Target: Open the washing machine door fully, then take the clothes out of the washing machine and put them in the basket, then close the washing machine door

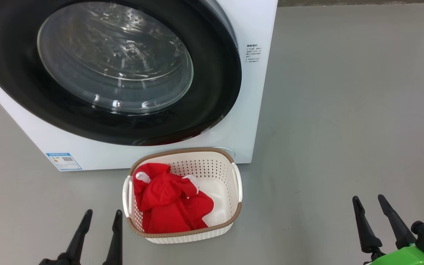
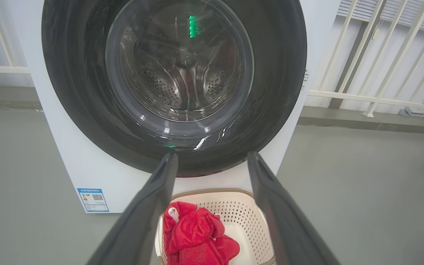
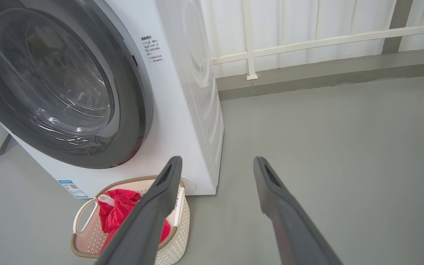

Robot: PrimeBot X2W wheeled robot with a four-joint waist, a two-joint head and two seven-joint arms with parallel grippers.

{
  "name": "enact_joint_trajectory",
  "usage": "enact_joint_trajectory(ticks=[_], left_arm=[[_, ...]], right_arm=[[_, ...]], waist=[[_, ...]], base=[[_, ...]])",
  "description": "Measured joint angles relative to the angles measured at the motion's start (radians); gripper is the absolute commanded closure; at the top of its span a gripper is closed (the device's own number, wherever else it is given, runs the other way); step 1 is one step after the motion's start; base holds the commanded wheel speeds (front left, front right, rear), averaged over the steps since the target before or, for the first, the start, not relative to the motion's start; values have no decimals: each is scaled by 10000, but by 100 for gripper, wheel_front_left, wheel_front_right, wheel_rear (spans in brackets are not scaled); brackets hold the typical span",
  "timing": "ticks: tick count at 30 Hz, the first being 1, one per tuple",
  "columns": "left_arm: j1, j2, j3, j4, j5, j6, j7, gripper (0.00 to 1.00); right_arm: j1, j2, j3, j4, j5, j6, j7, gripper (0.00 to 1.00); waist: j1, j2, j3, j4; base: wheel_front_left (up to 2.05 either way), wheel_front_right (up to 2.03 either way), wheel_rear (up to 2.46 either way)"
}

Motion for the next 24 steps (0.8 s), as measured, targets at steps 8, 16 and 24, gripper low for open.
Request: enact_joint_trajectory(ticks=[8, 16, 24], left_arm=[[45, 6, 46, -12, 8, 2, 0, 0], [45, 6, 136, 4, -4, 0, 0, 0], [45, -19, 155, 163, -100, 13, 12, 100]], right_arm=[[118, 48, -38, -42, -2, 0, 0, 0], [118, 107, -36, -44, -2, 0, 0, 0], [119, 190, -10, 113, -2, 0, 2, 100]], waist=[[0, 0, -62, 35], [0, 0, -102, 47], [0, 0, -108, 48]], base=[[0, 0, 0], [0, 0, 0], [0, 0, 0]])
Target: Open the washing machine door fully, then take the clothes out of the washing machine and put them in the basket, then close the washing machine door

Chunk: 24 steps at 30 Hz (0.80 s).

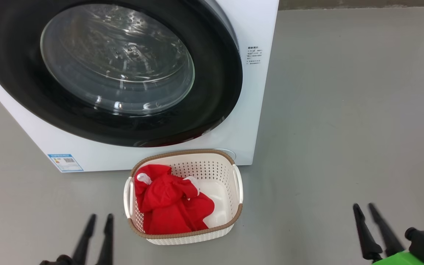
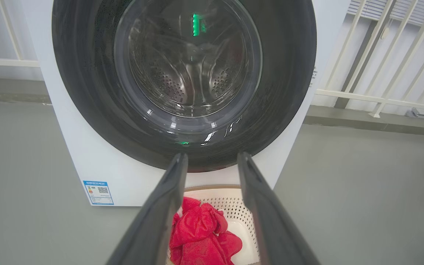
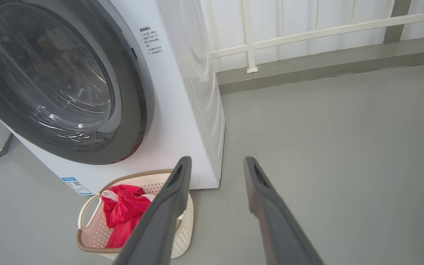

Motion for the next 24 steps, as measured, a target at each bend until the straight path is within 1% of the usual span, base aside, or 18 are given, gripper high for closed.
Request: enact_joint_trajectory(ticks=[1, 6, 9, 12, 15, 24], left_arm=[[2, -36, -27, 272, 0, 2, 4, 100], [4, -169, -42, 828, -23, 2, 52, 100], [3, -176, -56, 836, -391, 2, 90, 100], [3, -174, -61, 840, -709, 2, 173, 100], [2, -171, -73, 848, -1097, 2, 186, 100], [-15, -142, -107, 922, -2127, 2, 437, 100]], right_arm=[[4, 128, 31, 263, 0, 0, 0, 100], [7, 416, 40, 803, 12, 0, 15, 100], [6, 422, 35, 811, 155, 0, 102, 100], [6, 422, 23, 807, 587, 0, 192, 100], [3, 426, 13, 802, 734, 0, 280, 100], [-12, 443, -23, 769, 1691, 0, 537, 100]], waist=[[0, 0, -1, 0], [0, 0, -1, -2], [1, 0, -23, -9], [8, 0, -56, -15], [3, 0, -57, -22], [2, 0, -83, -41]], base=[[0, 0, 0], [0, 0, 0], [0, 0, 0], [0, 0, 0], [0, 0, 0], [0, 0, 0]])
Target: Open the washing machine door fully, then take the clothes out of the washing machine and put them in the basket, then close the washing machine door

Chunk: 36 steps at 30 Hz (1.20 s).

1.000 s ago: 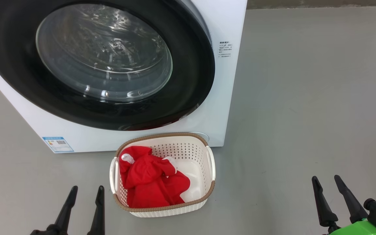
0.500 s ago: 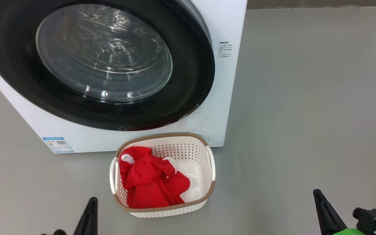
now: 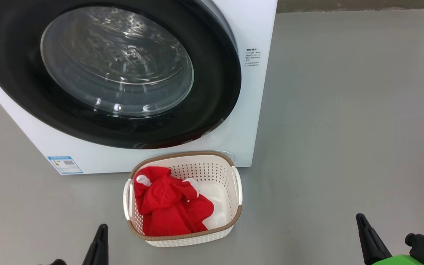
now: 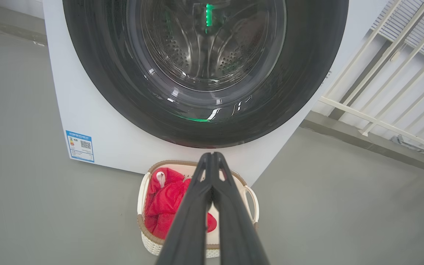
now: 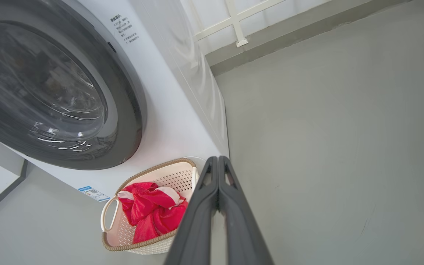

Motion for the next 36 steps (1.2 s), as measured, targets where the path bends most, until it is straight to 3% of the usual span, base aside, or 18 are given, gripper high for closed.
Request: enact_joint_trajectory(ticks=[36], left_arm=[[-291, 211, -29, 161, -3981, 0, 880, 100]], right_arm=[[-278, 144, -330, -244, 3258, 0, 980, 100]], waist=[[0, 0, -148, -72]], base=[[0, 0, 0]])
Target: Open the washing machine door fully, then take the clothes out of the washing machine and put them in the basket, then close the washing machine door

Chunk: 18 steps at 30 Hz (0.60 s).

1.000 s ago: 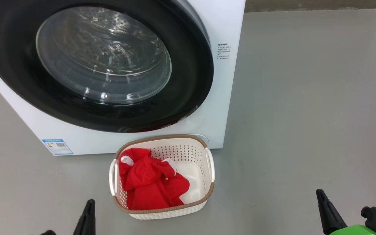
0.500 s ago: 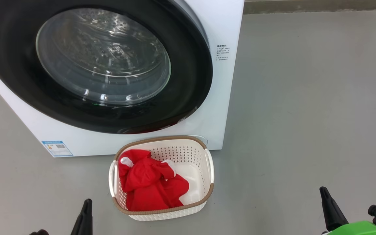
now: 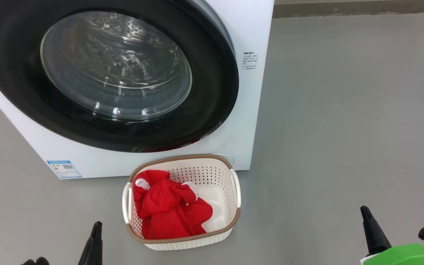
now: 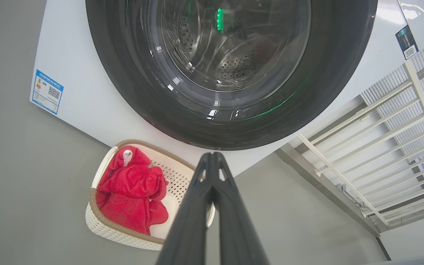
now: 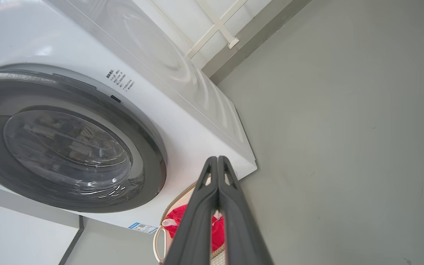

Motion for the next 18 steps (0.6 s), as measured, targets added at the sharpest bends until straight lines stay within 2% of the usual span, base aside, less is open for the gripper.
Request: enact_joint_trajectory(ticks=[18], left_arm=[[-210, 27, 36, 77, -1992, 0, 462, 100]], right_arm=[[-364, 36, -230, -128, 1615, -2, 527, 100]], waist=[[0, 0, -76, -37]], base=[[0, 0, 0]])
